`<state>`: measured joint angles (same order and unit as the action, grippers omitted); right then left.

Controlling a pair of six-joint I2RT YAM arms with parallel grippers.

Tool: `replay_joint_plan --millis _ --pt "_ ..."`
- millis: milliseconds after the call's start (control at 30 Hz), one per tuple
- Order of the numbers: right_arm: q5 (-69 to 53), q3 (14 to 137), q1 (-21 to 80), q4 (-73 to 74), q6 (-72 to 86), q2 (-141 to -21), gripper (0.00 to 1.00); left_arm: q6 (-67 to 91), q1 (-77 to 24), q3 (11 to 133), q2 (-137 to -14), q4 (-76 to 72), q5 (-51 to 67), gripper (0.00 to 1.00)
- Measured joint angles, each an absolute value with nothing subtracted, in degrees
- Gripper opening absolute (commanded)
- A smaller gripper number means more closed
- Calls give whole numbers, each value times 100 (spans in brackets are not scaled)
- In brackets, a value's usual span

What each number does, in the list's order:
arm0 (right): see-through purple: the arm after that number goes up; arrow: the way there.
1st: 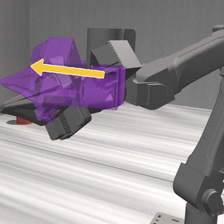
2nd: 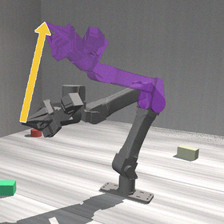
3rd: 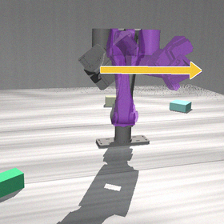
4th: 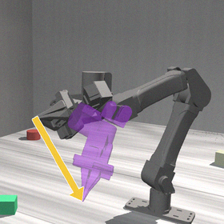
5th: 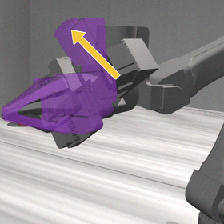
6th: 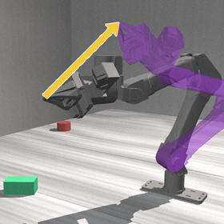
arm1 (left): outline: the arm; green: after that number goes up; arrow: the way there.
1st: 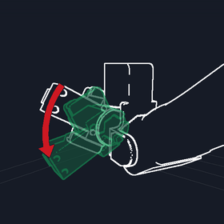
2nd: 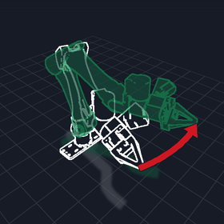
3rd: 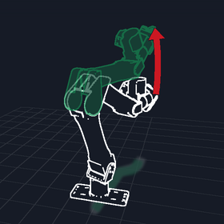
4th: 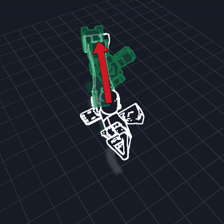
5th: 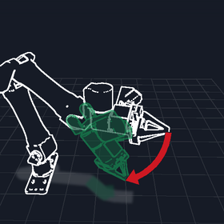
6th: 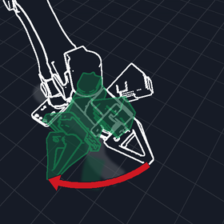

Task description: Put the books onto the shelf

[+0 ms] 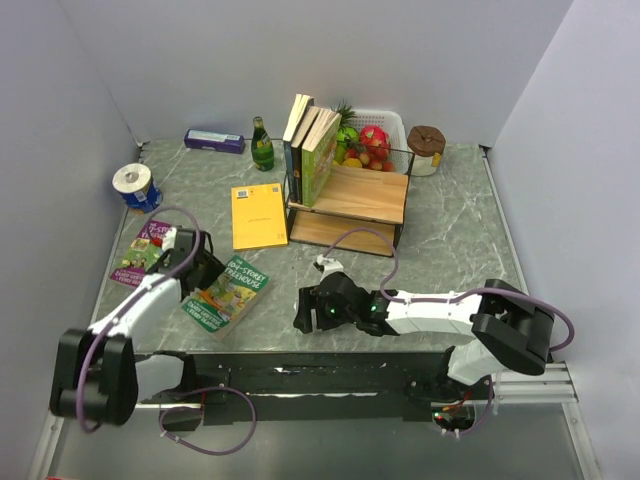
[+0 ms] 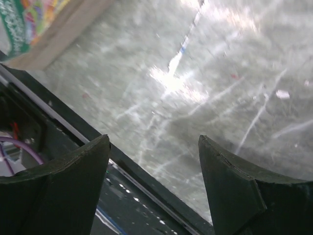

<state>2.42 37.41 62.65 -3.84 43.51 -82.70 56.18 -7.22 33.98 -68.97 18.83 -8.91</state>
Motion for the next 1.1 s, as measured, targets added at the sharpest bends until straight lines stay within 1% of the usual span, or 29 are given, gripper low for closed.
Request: replay_joint_plan --millis 100,167,267,367,467,533,633,767,933,1100 --pt "128 3629 6265 -473 4429 -8344 80 5841 -1103 3133 -6453 1975 -827 41" --pt "49 3632 6265 -565 4469 -8418 80 5944 -1304 3070 -6228 2202 -891 43" --pt "-75 3658 6270 -663 4515 -8490 80 5922 -1319 3164 -5828 2543 -1380 45" --pt "-154 3741 6302 -687 4536 -8576 80 5760 -897 3605 -5734 2735 -1706 45" --pt "-178 3763 6346 -729 4552 -8595 81 5509 -119 4060 -6053 2536 -1752 42" --pt "-180 3763 6364 -725 4558 -8595 81 5424 213 4112 -6340 2383 -1726 41" --pt "-174 3763 6361 -722 4556 -8595 81 5360 327 3861 -6801 2182 -1522 40" --pt "-161 3763 6364 -722 4556 -8595 81 5371 189 3393 -7019 2333 -1380 40" --pt "-163 3881 6361 -720 4558 -8661 81 5454 -259 3389 -7065 2427 -1376 39" --pt "-344 4320 6361 -731 4558 -8919 83 5749 -849 3310 -7032 2410 -1398 39"
